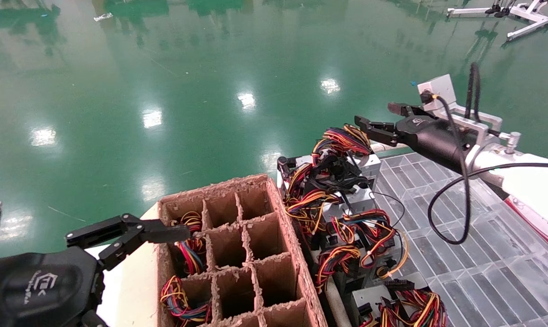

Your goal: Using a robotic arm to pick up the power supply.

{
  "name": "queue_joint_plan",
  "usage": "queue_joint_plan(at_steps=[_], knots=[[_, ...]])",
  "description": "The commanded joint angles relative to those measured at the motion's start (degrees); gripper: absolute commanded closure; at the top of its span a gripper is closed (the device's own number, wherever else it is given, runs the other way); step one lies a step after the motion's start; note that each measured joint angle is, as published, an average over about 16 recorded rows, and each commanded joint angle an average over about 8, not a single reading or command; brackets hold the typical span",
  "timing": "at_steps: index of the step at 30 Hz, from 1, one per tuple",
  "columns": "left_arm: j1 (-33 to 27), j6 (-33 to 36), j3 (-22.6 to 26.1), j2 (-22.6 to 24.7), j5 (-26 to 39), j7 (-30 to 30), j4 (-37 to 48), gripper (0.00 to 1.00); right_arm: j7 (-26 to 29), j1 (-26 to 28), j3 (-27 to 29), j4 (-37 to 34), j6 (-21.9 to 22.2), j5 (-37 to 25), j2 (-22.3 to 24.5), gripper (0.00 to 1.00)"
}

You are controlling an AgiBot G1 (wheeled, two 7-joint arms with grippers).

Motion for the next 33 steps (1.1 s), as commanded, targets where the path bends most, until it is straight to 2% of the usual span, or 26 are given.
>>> queue_joint_plan(at_steps=[1, 33], knots=[[0.0, 0.0, 0.0, 0.0, 0.0, 0.0, 0.0, 0.0, 0.79, -1.28, 0.26, 2.44, -1.52, 0.92, 1.06, 0.0], [-0.01, -0.01, 0.02, -0.01, -0.01, 0.01, 0.0, 0.0, 13.43, -21.83, 4.43, 41.65, -26.01, 15.69, 18.05, 0.0]])
